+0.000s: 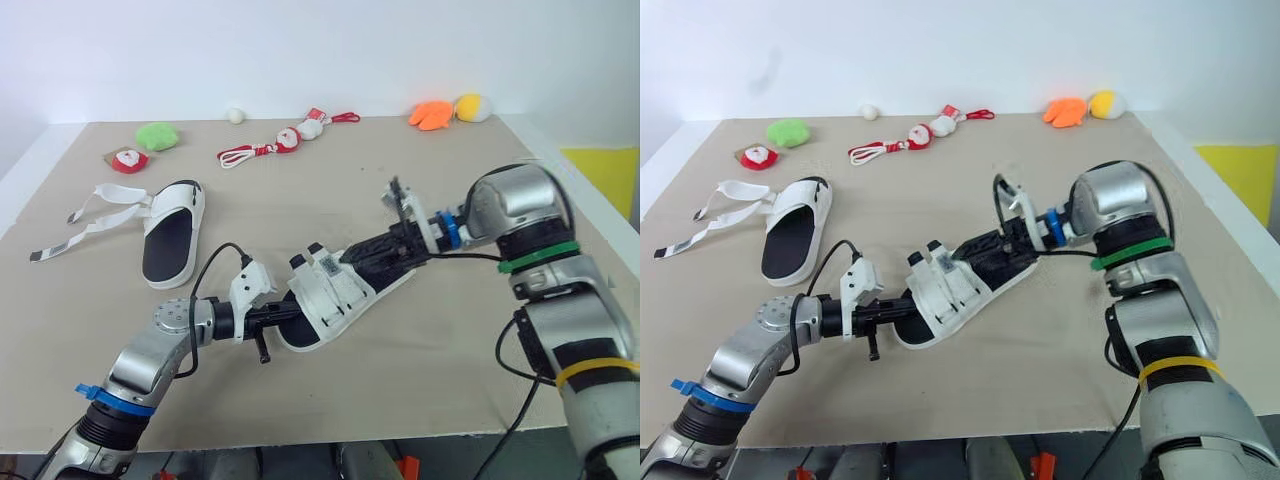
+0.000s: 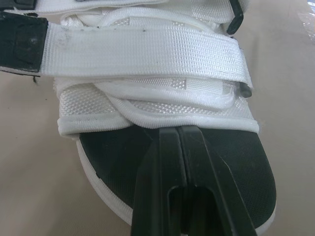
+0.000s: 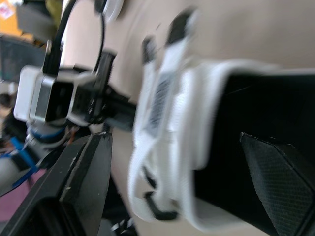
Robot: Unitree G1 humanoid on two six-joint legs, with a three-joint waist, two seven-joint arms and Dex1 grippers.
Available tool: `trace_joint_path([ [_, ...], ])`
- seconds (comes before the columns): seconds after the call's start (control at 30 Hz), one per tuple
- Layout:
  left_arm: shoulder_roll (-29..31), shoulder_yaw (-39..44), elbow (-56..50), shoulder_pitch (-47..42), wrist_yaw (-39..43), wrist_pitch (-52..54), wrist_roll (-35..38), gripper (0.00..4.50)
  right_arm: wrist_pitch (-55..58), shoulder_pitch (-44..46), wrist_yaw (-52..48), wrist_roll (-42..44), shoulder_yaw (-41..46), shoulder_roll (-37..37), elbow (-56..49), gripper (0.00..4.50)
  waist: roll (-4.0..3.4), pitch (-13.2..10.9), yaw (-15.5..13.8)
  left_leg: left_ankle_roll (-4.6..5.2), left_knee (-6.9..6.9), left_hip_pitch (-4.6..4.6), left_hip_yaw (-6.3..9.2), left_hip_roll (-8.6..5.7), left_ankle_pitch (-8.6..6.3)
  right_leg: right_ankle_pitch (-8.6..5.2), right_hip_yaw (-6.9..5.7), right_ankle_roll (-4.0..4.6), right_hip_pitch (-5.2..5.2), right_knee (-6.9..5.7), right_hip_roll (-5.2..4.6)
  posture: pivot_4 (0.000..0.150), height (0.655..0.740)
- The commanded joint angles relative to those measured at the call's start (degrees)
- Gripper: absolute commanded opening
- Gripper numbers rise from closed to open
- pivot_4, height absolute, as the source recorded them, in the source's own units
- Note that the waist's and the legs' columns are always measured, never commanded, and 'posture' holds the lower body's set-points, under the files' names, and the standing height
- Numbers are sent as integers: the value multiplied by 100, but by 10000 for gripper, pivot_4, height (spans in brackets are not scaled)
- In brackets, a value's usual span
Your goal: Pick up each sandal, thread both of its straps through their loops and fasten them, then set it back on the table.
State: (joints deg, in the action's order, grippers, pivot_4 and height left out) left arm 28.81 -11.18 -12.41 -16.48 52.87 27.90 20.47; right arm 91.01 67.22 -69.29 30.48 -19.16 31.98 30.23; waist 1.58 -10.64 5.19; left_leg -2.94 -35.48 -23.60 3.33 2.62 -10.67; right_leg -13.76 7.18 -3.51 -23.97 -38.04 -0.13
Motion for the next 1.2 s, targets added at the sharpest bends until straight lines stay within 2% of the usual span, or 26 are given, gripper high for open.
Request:
trace_joint_path([
  [0.03, 82, 9, 65, 6, -44, 70, -69, 0, 148, -9, 180, 357, 313, -41, -497, 38354, 0, 0, 0, 0, -1, -6, 2, 0, 0, 0, -2, -1, -4, 0, 0, 1500, 7400],
  [0.13, 104, 39, 11, 30, -64, 88, -60, 0, 149, -83, 338, 461, 401, -59, -661, 24499, 0, 0, 2, 0, -1, -10, 4, 0, 0, 0, -3, -1, -7, 0, 1, 1500, 7400],
  [0.23, 136, 125, -97, 81, -95, 119, 1, 0, 112, -165, 441, 507, 452, -18, -814, 12777, 0, 0, 3, 0, -1, -15, 3, 0, 0, 1, -2, -2, -15, 0, 1, 1500, 7400],
  [0.33, 116, 270, -318, 84, -195, 135, 117, 8547, 76, -311, 490, 590, 525, 41, -977, 449, 0, 0, 1, 0, 1, -26, 4, 3, 0, 1, -3, -2, -27, 0, 5, 1500, 7400],
  [0.4, 100, 344, -512, 78, -281, 167, 176, 16554, 104, -363, 577, 641, 683, 42, -1034, 0, -1, -1, -1, 0, 0, -36, 6, 3, 0, -1, -3, -4, -31, 0, 5, 1500, 7400],
  [0.43, 95, 382, -632, 75, -321, 227, 238, 22776, 125, -339, 660, 671, 891, 14, -995, 0, -1, -2, -3, 0, -1, -45, 6, 3, 0, 0, -2, -4, -40, 0, 5, 1500, 7400],
  [0.47, 94, 406, -712, 75, -348, 274, 284, 25131, 139, -320, 721, 695, 1038, -6, -965, 0, -2, -2, -4, 0, -1, -49, 6, 3, 0, 0, -3, -5, -43, 0, 5, 1500, 7400],
  [0.5, 99, 489, -869, 40, -403, 384, 387, 30402, 105, -214, 917, 642, 1398, -66, -803, 0, -2, -2, -4, 0, -1, -54, 7, 3, 0, 1, -3, -5, -48, 0, 5, 1500, 7400],
  [0.53, 100, 549, -985, 20, -449, 462, 453, 32060, 88, -144, 1064, 605, 1652, -107, -700, 0, -2, -2, -5, 0, -2, -57, 7, 3, 0, 1, -3, -5, -50, 0, 5, 1500, 7400],
  [0.57, 101, 674, -1107, -49, -533, 551, 536, 36204, -232, -51, 1563, 462, 2227, -188, -397, 0, -2, -3, -7, 0, -1, -57, 7, 3, 0, 0, -3, -6, -50, 0, 5, 1500, 7400],
  [0.67, 104, 899, -1207, -194, -749, 651, 608, 44503, -1460, 4, 3306, 211, 3840, -510, 166, 0, -3, -7, -19, 0, -6, -66, 9, 1, 0, 5, -2, -10, -53, 1, 5, 1500, 7400],
  [0.9, 21, 982, -884, -456, -915, 587, 660, 44503, -4180, 42, 6438, 340, 6123, -890, 555, 0, -5, -8, -73, 0, -2, -70, 8, -3, 0, 2, -1, -14, -48, 7, 0, 1500, 7400],
  [1.1, -27, 939, -480, -671, -927, 288, 476, 44503, -5647, -296, 7555, 90, 6525, -603, 1433, 0, -9, -10, -51, 4, 8, -72, 6, -5, -2, 16, 2, 14, -52, 9, -2, 1500, 7400],
  [1.13, -28, 943, -422, -692, -914, 254, 457, 44950, -5864, -382, 7740, 49, 6573, -558, 1547, 4533, -10, -10, -43, 5, 8, -70, 4, -5, -3, 16, 5, 14, -52, 9, -1, 1500, 7400],
  [1.2, -27, 944, -355, -705, -893, 195, 425, 45000, -5982, -497, 7956, 36, 6578, -477, 1684, 10876, -12, -11, -25, 5, 9, -67, 3, -5, -3, 16, 5, 15, -52, 9, -1, 1500, 7400],
])
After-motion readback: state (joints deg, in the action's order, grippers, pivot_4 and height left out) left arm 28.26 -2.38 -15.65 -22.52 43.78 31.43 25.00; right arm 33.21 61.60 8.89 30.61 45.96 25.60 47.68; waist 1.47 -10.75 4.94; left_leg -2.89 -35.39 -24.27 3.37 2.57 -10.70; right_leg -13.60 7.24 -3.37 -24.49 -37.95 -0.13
